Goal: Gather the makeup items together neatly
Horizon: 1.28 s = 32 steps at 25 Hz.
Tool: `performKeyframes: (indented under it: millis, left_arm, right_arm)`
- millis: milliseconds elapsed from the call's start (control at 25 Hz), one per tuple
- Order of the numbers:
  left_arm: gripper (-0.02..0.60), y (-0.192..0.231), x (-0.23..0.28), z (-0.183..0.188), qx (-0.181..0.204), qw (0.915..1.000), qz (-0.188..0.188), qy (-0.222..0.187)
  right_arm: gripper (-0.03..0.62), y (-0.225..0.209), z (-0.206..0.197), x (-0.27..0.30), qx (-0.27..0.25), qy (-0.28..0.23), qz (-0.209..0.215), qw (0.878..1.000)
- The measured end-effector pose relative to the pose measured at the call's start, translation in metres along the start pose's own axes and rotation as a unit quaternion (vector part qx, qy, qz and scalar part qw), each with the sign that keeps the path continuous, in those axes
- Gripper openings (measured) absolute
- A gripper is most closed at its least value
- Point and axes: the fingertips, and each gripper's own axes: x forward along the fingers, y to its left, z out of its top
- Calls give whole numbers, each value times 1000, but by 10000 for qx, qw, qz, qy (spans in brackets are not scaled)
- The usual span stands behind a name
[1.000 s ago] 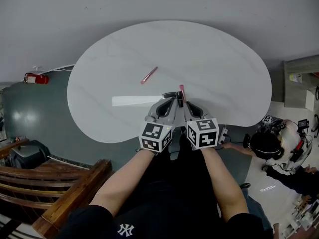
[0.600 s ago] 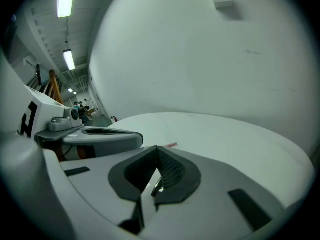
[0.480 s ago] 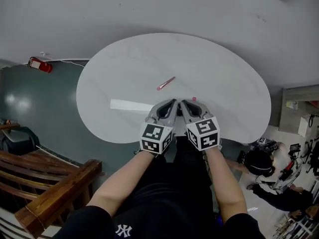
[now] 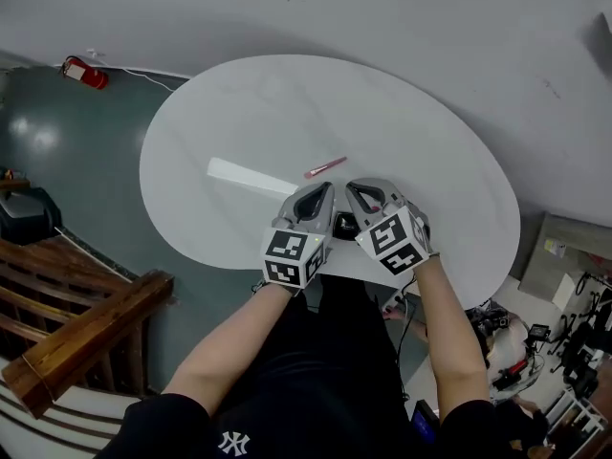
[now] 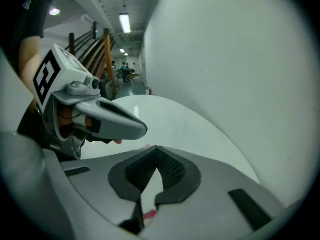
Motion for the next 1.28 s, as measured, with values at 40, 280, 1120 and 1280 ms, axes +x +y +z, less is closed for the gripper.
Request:
performKeyframes:
  millis: [40, 280, 1120, 1280]
  left_arm:
    - [8, 4, 4, -1, -53, 10000, 79, 2]
    - [8, 20, 27, -11, -256, 9985, 470, 89]
    - [8, 53, 44, -29, -604, 9901, 1236, 261]
    - [8, 57, 41, -31, -625, 9893, 1295, 264]
  right_arm:
    - [15, -2, -3, 5, -282, 65, 173, 9994]
    - [44, -15, -22, 36, -1138, 415, 955, 9880]
    - [109, -36, -48, 108, -2222, 918, 1714, 9554]
    - [96, -30, -52, 114, -2358, 1011, 1792, 9498]
